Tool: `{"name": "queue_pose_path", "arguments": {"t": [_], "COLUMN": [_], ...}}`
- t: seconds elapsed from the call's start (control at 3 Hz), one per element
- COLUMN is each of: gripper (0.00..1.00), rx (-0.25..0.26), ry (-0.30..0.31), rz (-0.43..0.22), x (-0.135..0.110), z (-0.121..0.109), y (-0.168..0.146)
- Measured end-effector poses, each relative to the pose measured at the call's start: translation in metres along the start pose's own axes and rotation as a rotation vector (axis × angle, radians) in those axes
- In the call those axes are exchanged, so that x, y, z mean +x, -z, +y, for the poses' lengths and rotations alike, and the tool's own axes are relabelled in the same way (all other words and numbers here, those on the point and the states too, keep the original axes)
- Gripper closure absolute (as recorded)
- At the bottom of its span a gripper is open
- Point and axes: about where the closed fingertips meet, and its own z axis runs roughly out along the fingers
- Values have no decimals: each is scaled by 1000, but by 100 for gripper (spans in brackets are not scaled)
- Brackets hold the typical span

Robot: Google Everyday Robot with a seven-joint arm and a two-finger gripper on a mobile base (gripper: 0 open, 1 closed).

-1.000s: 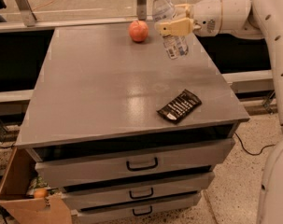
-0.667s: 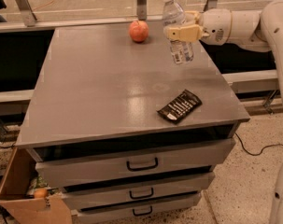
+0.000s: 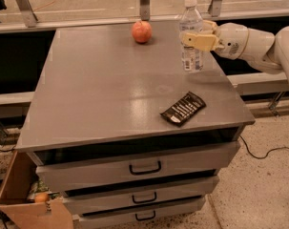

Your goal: Place blue plastic bottle upright

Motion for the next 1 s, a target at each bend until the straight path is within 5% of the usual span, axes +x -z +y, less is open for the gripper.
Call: {"name": "queue_pose_path", "arguments": {"t": [0.67,1.0], "gripper": [100,82], "rx": [3,-27], "ry": [2,28], "rz": [-69,-98], "x": [16,27], "z": [1,5], "y": [17,23]}}
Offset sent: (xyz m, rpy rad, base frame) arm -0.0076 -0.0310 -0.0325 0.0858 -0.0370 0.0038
